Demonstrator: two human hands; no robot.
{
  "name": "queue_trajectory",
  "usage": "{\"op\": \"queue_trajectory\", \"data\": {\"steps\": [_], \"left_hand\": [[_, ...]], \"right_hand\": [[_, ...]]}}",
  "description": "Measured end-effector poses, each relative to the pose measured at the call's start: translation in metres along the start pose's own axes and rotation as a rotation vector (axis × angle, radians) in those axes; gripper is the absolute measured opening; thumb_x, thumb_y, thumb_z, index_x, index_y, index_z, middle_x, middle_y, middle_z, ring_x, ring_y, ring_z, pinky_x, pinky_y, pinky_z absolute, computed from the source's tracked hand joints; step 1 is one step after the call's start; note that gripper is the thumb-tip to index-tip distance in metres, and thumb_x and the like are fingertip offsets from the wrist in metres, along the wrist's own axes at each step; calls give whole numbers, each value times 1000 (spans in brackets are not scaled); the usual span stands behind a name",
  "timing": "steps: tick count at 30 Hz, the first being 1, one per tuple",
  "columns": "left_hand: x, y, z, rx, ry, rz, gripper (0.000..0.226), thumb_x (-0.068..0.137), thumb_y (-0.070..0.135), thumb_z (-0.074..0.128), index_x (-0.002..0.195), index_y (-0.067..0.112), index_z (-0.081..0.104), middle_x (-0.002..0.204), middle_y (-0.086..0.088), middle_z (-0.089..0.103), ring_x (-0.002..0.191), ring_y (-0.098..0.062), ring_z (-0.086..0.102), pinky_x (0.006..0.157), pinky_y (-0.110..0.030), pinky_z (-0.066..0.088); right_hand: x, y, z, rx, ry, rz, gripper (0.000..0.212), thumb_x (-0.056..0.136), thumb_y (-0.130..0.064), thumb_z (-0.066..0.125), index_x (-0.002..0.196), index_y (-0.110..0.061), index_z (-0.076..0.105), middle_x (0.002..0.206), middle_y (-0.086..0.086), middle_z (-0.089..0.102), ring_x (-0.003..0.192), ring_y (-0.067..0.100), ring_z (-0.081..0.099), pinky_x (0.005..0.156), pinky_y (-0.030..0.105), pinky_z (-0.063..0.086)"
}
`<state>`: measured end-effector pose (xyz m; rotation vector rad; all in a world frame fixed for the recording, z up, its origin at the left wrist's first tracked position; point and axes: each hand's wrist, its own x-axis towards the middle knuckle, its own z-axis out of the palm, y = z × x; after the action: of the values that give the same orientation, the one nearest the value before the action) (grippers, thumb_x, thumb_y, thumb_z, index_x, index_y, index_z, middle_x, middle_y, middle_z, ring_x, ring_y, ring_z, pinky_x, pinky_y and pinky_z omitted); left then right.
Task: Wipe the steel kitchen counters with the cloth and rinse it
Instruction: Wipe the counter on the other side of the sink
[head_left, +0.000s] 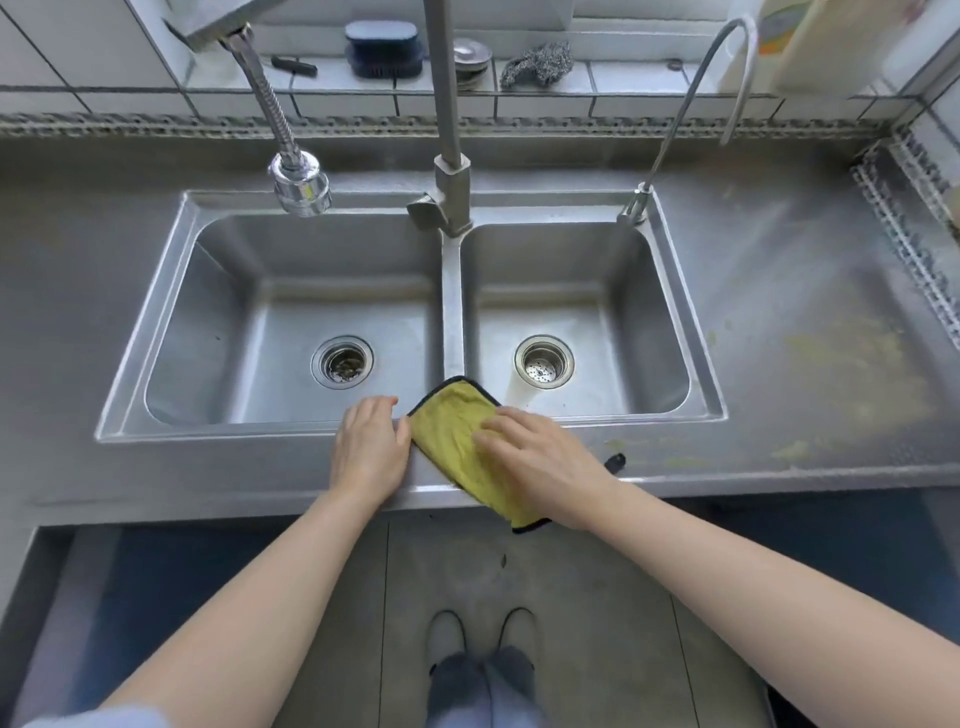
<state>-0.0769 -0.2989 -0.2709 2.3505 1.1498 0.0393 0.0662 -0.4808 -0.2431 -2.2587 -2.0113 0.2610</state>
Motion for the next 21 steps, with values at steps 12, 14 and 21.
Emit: {"op": "queue_trajectory", "data": {"steps": [12, 14, 21], "left_hand": [[-12, -20, 17, 217, 151, 203, 28, 96, 22, 49, 112, 9, 68, 108, -4, 71, 103, -24, 61, 98, -40, 39], [-12, -21, 17, 218, 155, 203, 33, 95, 25, 44, 111, 9, 69, 107, -4, 71, 102, -24, 62, 97, -39, 39], [-13, -18, 16, 219, 147, 168, 36, 93, 26, 42, 109, 9, 69, 104, -5, 71, 99, -27, 62, 94, -40, 39]], "right_hand": [[32, -27, 43, 90, 4, 133, 51, 100, -39, 33, 147, -19, 39, 149, -3, 44, 139, 18, 38, 113, 36, 28], [21, -17, 42, 80, -6, 196, 52, 100, -42, 32, 147, -21, 39, 149, -4, 44, 139, 18, 37, 113, 38, 28], [-59, 54, 32, -10, 91, 830, 56, 96, -44, 22, 135, -17, 51, 140, 4, 53, 136, 24, 37, 117, 43, 20]]}}
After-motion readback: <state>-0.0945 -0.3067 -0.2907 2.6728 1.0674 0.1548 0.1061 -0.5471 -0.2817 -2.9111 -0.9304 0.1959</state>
